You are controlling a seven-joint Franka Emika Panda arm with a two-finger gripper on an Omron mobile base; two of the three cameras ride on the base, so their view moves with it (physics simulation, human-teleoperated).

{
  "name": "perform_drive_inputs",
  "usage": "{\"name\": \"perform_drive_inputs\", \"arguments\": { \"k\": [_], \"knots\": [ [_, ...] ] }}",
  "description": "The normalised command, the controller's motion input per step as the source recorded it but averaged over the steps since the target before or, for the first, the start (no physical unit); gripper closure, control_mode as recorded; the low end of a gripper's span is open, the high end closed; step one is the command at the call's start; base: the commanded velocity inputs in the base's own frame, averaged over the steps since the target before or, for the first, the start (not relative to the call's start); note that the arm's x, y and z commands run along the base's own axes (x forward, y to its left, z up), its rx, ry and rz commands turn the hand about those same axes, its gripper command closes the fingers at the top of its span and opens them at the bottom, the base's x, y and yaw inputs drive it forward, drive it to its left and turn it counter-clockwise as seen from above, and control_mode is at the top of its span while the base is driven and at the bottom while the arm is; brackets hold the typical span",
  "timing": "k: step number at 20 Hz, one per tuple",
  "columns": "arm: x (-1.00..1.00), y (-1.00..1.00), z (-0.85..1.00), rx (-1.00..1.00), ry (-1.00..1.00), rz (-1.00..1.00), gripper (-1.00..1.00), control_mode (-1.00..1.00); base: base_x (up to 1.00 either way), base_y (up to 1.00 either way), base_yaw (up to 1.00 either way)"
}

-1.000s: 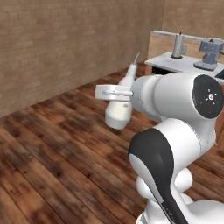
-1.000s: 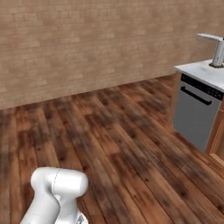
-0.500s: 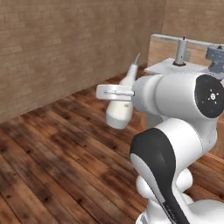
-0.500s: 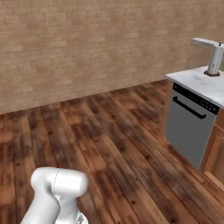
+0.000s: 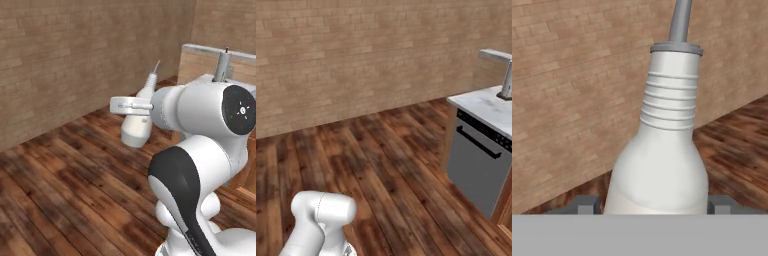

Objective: Move the oil and vinegar bottle and shaker from the cabinet to the dining counter.

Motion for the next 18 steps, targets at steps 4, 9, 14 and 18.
{"name": "perform_drive_inputs", "arguments": {
  "k": [4, 9, 14, 18],
  "knots": [
    [0.00, 0.00, 0.00, 0.00, 0.00, 0.00, 1.00, 1.00, 0.94, 0.00, 0.00],
    [0.00, 0.00, 0.00, 0.00, 0.00, 0.00, 1.00, 1.00, 0.94, 0.01, 0.00],
    [0.00, 0.00, 0.00, 0.00, 0.00, 0.00, 1.00, 1.00, 0.94, 0.01, 0.00],
    [0.00, 0.00, 0.00, 0.00, 0.00, 0.00, 1.00, 1.00, 0.94, 0.01, 0.00]
  ]
}}
